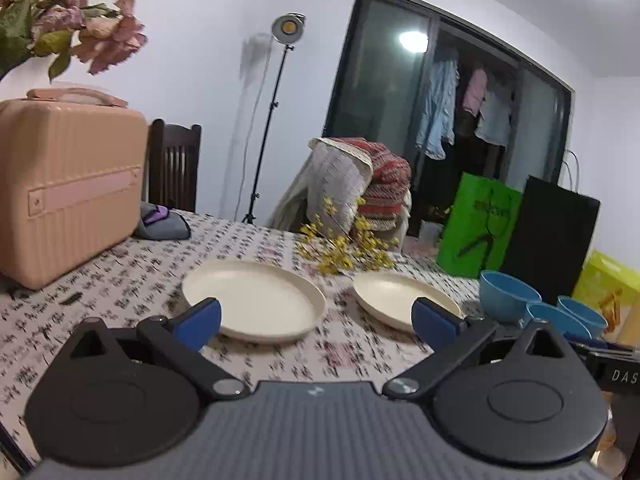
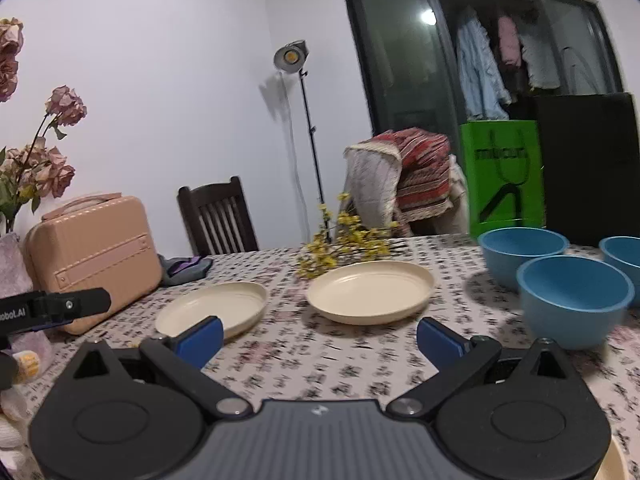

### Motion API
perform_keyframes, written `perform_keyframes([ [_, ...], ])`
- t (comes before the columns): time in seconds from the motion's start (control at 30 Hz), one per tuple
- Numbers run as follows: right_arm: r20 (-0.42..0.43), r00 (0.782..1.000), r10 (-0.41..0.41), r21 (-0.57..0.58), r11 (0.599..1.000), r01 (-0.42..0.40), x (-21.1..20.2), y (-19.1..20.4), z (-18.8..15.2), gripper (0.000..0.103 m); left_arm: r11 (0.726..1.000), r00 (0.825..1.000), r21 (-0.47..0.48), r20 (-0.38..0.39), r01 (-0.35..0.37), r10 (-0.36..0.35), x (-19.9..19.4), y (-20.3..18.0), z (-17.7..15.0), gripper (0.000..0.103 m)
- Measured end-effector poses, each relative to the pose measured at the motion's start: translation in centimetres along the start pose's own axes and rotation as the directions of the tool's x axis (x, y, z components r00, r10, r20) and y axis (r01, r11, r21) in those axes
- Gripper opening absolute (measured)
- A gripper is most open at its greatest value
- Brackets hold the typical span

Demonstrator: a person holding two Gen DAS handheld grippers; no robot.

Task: Organize plates and bowls
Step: 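Move both tools back toward the remaining cream plates near the flowers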

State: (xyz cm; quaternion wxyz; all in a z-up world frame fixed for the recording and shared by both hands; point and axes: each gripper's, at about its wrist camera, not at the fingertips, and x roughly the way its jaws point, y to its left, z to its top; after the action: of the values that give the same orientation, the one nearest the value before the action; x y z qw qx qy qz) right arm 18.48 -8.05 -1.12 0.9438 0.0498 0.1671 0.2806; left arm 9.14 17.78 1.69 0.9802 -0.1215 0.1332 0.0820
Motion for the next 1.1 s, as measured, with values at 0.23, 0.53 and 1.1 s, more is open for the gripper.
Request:
perform_keyframes([
  [0.23, -0.11, 0.993, 0.052, 0.015, 0.999, -0.05, 4.8, 2.3, 2.2, 0.103, 0.998, 0.999, -0.032, -0.02, -0.046, 0.045, 1.9, 2.8, 2.8, 0.103],
  [0.53, -0.344, 0.929, 0.135, 0.127, 0.987, -0.097, 12.6, 4.0, 4.5, 0.103, 0.987, 0.989, -0.109, -0.094, -0.12, 0.11, 5.2, 7.0, 5.4, 0.103],
  [1.1, -0.477, 0.869, 0.13, 0.206, 0.978, -0.033, 24.3, 5.1, 5.4, 0.096, 0.948, 0.963, -0.222, -0.19, -0.23, 0.19, 11.8, 11.3, 7.0, 0.103],
])
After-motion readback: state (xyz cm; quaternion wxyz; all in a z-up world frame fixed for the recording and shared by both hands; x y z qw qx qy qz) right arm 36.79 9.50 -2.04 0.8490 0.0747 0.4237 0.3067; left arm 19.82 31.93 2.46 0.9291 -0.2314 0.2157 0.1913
